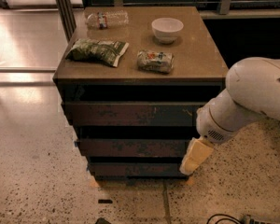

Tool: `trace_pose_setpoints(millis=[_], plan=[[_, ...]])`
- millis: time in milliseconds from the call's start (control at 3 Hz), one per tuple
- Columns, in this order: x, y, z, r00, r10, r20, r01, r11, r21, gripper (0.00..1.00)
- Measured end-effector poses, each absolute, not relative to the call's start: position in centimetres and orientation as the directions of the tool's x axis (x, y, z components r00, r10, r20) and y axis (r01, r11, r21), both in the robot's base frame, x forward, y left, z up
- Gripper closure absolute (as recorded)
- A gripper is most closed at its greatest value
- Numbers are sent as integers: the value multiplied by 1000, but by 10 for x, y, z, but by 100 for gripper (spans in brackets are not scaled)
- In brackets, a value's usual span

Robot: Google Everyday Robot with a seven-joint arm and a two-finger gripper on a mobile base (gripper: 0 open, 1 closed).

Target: Open middle drawer

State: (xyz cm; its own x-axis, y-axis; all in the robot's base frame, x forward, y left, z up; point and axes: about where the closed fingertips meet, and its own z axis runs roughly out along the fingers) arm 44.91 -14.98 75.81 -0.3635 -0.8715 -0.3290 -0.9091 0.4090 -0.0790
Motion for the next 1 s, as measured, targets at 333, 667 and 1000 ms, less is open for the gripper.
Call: trace_pose_setpoints(millis=[333,667,1000], plan=[[449,-146,748,-373,-868,-327,-904,419,-81,0],[456,-129,700,-384,-856,-346,-893,440,-98,0],[473,-103,645,-389,-838,-381,-896,441,-54,0]])
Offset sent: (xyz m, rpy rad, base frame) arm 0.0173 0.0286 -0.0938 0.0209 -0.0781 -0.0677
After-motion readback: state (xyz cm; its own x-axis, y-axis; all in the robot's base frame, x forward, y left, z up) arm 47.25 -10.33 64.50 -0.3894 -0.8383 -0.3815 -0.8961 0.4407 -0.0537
